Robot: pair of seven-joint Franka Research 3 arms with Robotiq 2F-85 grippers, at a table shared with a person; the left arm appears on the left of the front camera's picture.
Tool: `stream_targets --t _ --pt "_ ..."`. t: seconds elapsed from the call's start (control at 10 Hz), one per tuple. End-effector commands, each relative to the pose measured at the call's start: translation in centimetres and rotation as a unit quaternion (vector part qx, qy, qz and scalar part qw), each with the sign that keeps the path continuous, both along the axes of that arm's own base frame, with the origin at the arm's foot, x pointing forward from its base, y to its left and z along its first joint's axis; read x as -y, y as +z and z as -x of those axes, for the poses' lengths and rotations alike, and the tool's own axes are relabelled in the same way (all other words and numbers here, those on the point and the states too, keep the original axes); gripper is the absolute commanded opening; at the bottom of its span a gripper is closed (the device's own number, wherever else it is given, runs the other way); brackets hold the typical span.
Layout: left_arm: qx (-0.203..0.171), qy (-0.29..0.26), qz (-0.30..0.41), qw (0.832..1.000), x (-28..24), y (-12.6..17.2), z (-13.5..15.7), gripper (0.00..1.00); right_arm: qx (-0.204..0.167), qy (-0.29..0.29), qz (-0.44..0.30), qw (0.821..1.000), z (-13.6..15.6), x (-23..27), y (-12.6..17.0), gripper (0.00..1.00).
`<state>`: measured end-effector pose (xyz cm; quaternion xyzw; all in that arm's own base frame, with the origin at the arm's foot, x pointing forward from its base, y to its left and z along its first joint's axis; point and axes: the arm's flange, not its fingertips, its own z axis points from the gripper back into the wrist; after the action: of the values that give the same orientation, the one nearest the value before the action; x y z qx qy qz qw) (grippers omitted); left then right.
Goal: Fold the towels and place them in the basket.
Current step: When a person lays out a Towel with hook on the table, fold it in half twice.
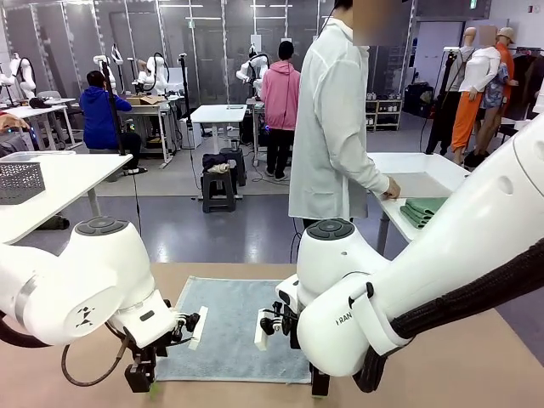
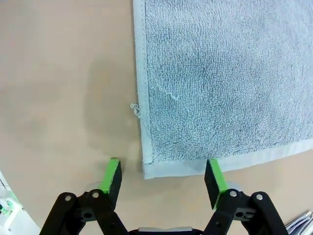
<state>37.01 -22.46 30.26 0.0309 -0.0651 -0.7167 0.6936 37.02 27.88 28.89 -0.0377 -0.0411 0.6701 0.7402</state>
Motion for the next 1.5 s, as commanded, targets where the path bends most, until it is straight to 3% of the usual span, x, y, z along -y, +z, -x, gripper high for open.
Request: stream_targets --t 0.0,0.2,0.3,0.4,0.5,1.2,1.4 --pt "-0.003 -0.003 0.013 1.0 -0.4 -0.5 -0.3 0.82 -0.007 0.003 -0.012 1.0 -0.2 0.5 -0.2 0.85" --pt "-0.004 -0.001 0.013 1.0 -0.4 -0.7 -0.6 0.82 -0.004 0.002 -0.013 1.0 -0.4 0.6 -0.4 0.85" --pt "0.003 -0.003 0.006 1.0 -0.3 -0.8 -0.7 0.78 -0.002 0.003 -0.012 1.0 -0.4 0.6 -0.4 0.67" --pt "0.001 -0.002 0.006 1.0 -0.2 -0.7 -0.7 0.63 -0.005 -0.002 -0.014 1.0 -0.5 0.6 -0.4 0.68" --pt "-0.003 -0.001 0.009 1.0 -0.2 -0.6 -0.7 0.67 -0.005 -0.004 -0.014 1.0 -0.5 0.6 -0.3 0.68" --pt "-0.006 0.0 0.009 1.0 -0.6 0.0 -1.0 0.67 -0.014 0.003 -0.012 1.0 -0.7 0.3 0.6 0.68" --pt "-0.005 0.0 0.008 1.0 -0.6 -0.1 -1.0 0.48 -0.015 0.004 -0.012 1.0 -0.7 0.4 0.5 0.66"
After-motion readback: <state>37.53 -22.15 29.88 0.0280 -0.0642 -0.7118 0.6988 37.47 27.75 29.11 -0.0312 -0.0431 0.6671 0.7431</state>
